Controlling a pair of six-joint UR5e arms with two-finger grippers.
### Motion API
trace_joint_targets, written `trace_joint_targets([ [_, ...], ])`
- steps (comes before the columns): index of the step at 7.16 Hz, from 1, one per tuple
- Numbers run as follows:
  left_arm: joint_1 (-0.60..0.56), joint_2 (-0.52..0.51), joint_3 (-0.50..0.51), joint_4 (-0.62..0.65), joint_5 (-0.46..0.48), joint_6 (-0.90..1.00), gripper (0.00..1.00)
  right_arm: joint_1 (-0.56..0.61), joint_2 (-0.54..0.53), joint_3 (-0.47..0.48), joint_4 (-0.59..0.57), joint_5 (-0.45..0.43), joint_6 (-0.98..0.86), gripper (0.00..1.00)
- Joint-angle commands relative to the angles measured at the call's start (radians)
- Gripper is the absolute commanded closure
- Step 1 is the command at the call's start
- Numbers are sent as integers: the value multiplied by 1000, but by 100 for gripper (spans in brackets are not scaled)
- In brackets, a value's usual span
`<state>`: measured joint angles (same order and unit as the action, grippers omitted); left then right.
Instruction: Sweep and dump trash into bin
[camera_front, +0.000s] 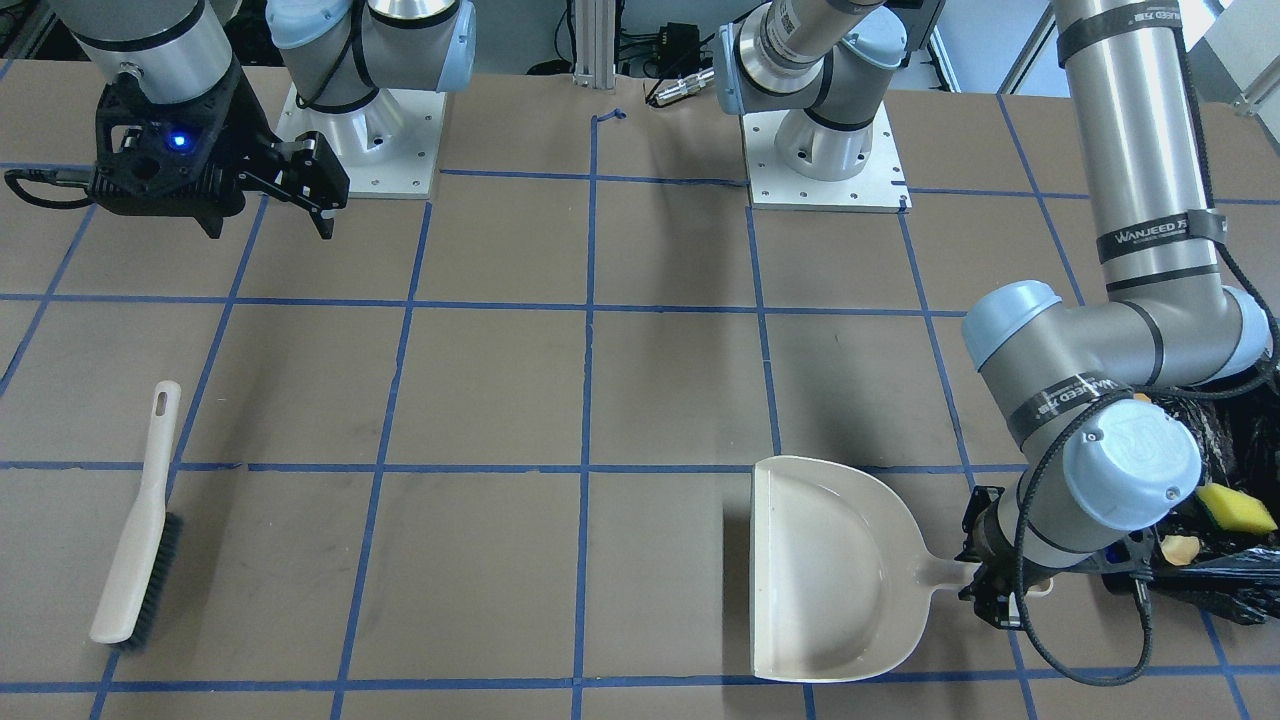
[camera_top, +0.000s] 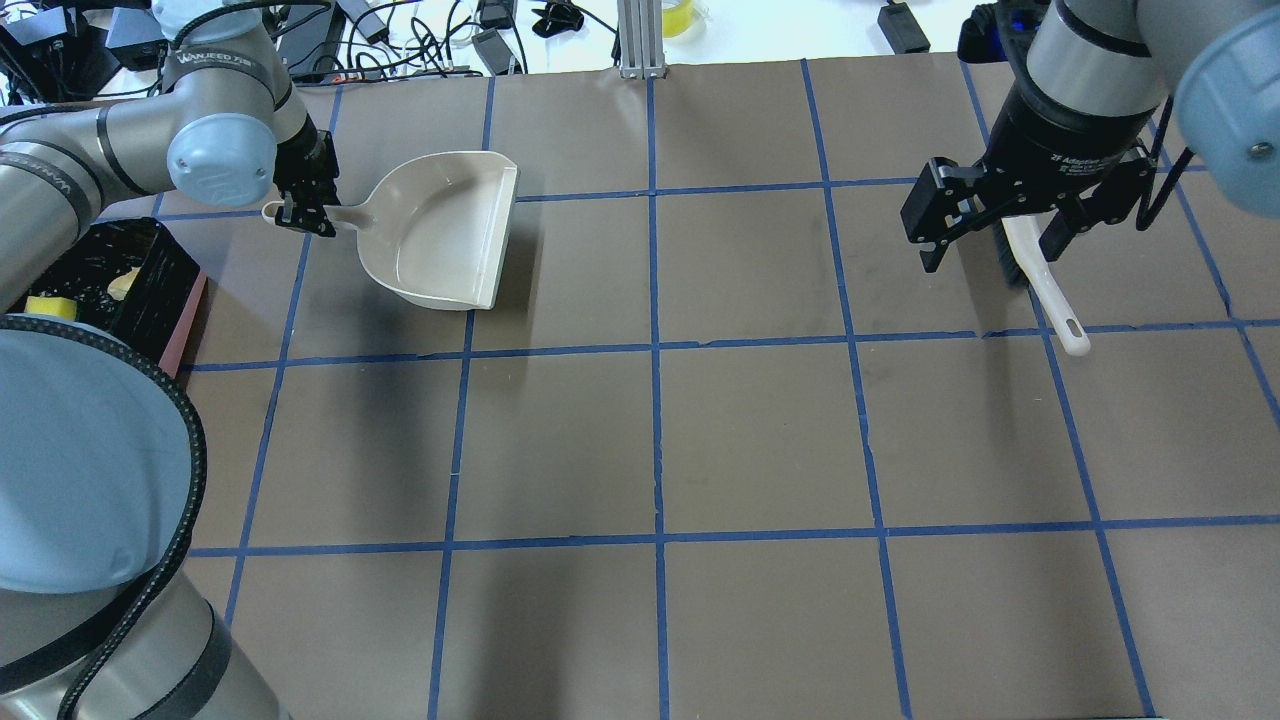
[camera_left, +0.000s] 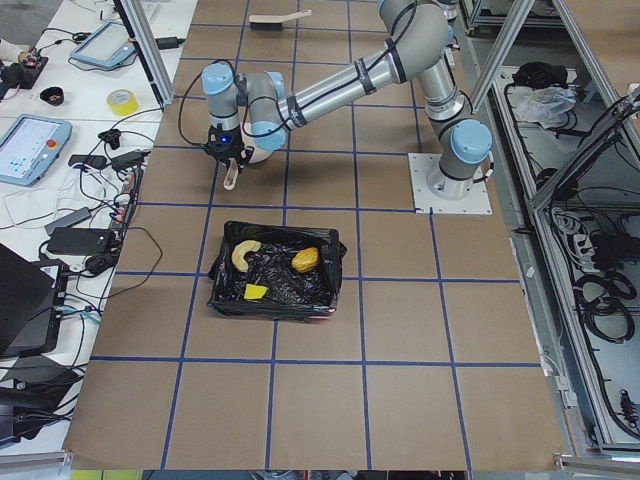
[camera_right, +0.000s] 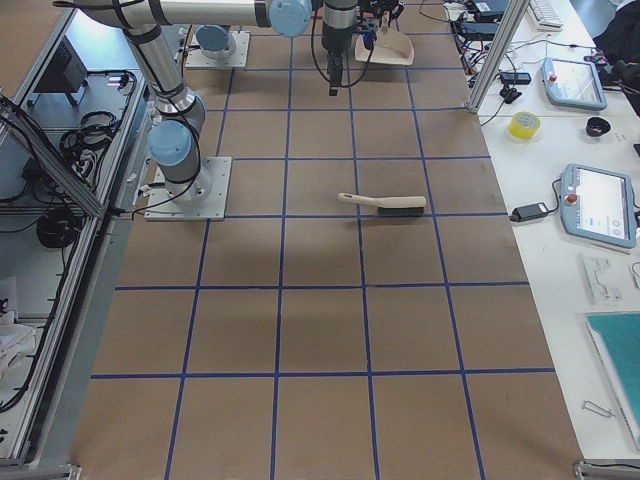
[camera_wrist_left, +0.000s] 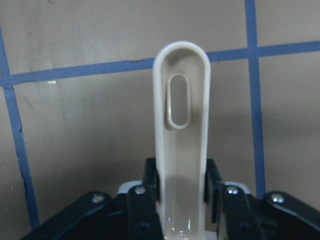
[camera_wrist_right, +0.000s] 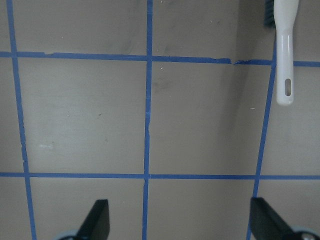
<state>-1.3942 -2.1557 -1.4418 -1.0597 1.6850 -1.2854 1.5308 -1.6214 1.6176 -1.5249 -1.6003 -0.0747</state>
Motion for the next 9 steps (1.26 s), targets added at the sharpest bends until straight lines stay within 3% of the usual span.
trace_joint_targets([
  [1, -6, -24, 0, 23, 2, -6, 100, 0, 5, 2, -15, 37, 3, 0],
  [3, -6, -44, 1, 79, 4, -55, 100, 0, 5, 2, -17, 54, 1, 0],
  [9, -6, -23, -46, 81, 1, -51, 100, -1, 6, 2, -15, 54, 9, 0],
])
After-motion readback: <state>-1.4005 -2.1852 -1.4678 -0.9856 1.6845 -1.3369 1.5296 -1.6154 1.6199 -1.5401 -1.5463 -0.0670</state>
